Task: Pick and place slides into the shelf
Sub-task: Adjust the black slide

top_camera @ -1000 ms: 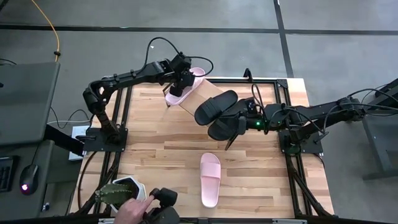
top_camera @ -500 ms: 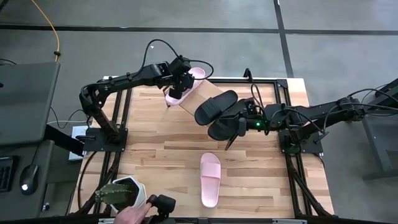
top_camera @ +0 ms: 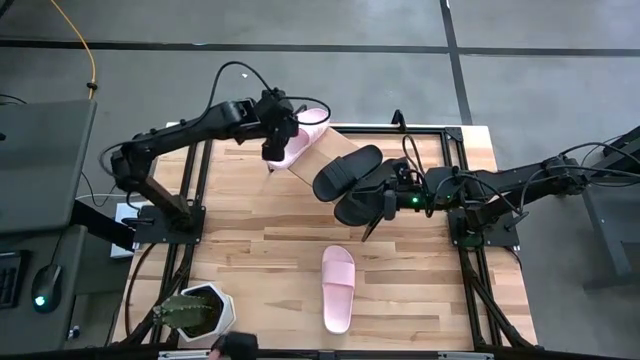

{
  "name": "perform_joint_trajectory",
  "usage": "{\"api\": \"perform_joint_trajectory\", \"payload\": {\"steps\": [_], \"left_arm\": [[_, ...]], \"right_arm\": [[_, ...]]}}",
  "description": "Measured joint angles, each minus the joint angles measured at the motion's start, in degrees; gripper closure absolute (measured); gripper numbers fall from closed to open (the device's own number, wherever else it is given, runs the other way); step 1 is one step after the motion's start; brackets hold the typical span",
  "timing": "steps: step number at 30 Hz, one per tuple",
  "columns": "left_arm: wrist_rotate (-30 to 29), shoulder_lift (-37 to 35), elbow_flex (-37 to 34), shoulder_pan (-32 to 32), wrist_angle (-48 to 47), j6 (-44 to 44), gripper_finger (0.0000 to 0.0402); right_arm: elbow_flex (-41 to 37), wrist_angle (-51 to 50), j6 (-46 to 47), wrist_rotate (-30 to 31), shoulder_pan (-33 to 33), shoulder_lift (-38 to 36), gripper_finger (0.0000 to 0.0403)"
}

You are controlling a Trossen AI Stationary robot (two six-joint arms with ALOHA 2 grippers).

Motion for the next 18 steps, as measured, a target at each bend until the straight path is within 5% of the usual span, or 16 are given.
{"api": "perform_joint_trajectory", "payload": {"steps": [18], "left_arm": [[-0.9,-3.0,0.0,-24.9,-5.5,-24.0,0.0192]], "right_arm": [[0.0,-1.0,1.5,-2.3,1.1,0.1,0.0244]]}}
